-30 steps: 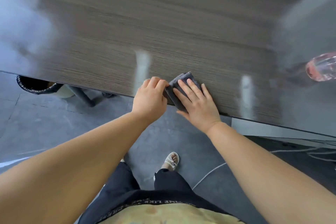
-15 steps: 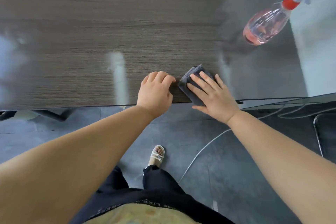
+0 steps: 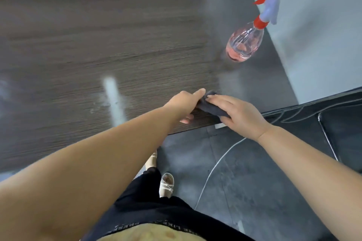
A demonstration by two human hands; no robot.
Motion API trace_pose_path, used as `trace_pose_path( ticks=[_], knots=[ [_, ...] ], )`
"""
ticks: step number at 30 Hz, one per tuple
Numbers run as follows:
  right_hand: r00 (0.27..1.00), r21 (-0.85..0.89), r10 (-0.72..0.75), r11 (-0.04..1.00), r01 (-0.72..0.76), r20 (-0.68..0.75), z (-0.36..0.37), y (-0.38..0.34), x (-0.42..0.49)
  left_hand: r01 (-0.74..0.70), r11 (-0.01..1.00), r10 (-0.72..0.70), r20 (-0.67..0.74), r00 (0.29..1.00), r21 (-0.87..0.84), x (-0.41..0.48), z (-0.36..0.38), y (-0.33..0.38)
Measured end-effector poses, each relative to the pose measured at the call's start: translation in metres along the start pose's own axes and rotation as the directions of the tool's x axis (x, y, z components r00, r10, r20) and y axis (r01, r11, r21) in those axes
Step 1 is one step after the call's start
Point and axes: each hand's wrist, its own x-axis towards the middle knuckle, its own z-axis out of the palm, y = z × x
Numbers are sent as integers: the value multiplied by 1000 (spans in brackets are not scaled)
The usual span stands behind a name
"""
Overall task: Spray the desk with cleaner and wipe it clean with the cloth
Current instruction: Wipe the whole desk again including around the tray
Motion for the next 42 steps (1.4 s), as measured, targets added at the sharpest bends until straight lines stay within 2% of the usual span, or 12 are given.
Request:
trace_pose_path(
  ticks=[3,6,9,11,14,18,20,26,29,32,37,42],
  knots=[
    [998,-12,-59,998,59,-15,-20,-17,37,180,926,-112,214,970,-333,2,-21,23],
    [998,48,-57,997,58,-18,-24,-27,74,65,868,7,143,990,-493,11,-57,40],
    [981,243,191,951,-193,31,-20,-31,98,-69,887,125,94,988,-457,17,-91,57],
    [917,458,386,801,-386,96,-21,-34,114,-146,911,178,49,983,-386,20,-108,67],
    [814,733,534,456,-505,229,-21,-32,135,-189,920,216,42,975,-343,22,-128,82],
    [810,875,377,-2,-484,449,-13,-12,154,-181,892,251,120,961,-414,20,-142,99],
    [805,858,300,-141,-494,512,-15,-10,158,-180,885,245,100,964,-428,23,-146,104],
    [655,852,621,-40,-522,430,-25,2,153,-127,976,127,-12,992,-176,45,-143,94],
    [444,831,832,-36,-555,333,-26,22,129,-158,951,133,-110,985,-267,54,-126,95],
    [241,819,966,62,-570,95,-21,45,105,-202,928,169,-132,977,-313,62,-112,103],
    [316,782,922,362,-508,-222,-31,62,123,-223,897,178,-150,973,-382,69,-100,121],
    [273,842,939,314,-438,-208,-35,72,143,-221,869,160,-172,972,-442,75,-99,136]
  ],
)
